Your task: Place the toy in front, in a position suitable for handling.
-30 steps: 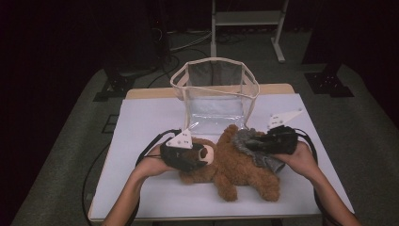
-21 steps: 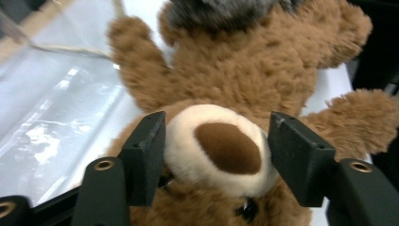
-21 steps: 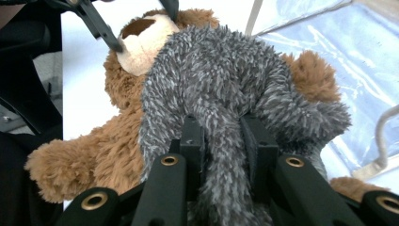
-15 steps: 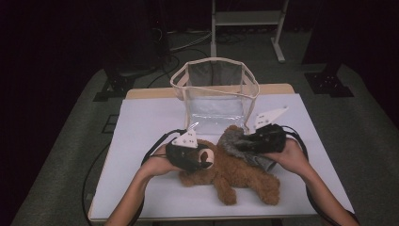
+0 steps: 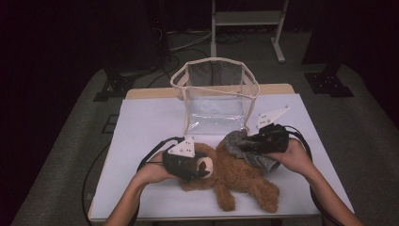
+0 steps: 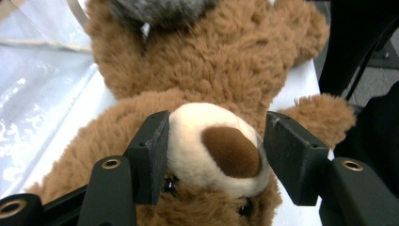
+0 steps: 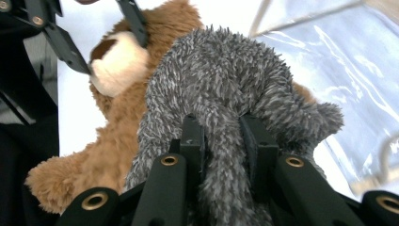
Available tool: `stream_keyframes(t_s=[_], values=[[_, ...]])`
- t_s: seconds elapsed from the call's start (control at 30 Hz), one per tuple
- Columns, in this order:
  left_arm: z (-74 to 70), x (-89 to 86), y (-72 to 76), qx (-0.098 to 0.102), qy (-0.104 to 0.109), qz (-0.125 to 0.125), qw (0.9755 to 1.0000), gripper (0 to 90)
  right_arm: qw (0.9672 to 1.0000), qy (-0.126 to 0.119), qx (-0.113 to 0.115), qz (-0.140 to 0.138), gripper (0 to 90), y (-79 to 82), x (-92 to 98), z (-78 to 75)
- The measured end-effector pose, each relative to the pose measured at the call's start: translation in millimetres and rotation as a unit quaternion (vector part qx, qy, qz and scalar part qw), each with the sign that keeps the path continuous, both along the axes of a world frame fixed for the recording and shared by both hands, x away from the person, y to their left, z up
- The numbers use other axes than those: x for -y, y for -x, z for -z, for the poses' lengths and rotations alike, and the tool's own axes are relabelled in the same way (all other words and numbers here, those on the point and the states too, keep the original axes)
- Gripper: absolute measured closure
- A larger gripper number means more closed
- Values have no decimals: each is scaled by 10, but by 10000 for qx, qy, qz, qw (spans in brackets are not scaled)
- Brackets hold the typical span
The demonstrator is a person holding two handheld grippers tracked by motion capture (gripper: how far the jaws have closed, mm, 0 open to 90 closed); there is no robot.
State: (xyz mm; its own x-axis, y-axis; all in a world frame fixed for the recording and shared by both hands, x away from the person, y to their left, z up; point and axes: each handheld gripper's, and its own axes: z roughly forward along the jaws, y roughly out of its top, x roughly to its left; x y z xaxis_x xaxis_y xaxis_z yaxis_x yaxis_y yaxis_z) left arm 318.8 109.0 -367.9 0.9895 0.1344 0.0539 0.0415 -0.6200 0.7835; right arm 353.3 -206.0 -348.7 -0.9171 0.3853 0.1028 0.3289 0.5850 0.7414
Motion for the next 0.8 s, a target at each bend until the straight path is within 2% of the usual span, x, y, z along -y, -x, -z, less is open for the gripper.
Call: stream_keyframes(t_s=[0.1,0.2,0.27,0.33,0.4,0.47,0.57,0.67,0.77,0.8], values=[[-80,23,-47,85,47,-66,9999,418,9999,-92,-39,-90,728,60,-14,107],[-112,61,-106,146,33,-145,9998,383,9993,-253,-21,-271,729,174,-36,143],[-77,83,-149,-36,-48,-146,9999,377,9992,-262,24,-304,729,234,-24,138],[-9,94,-147,-279,-6,-78,9996,384,9992,-252,20,-316,729,264,3,118],[34,90,-120,-369,40,-61,9993,399,9993,-234,49,-280,728,263,35,64],[51,72,-89,-420,53,-48,9991,408,9996,-170,193,-98,728,237,79,-16],[54,45,-31,-402,39,-22,9992,413,9994,-310,173,59,728,169,131,-69],[34,38,-4,-309,-12,18,9995,404,9999,-121,41,-74,727,193,25,43],[-15,13,-8,-193,-47,-5,9998,361,9996,-218,29,-193,731,279,-44,162],[-34,-2,-20,-199,-31,-31,9998,337,9994,-236,105,-216,732,328,-39,172]])
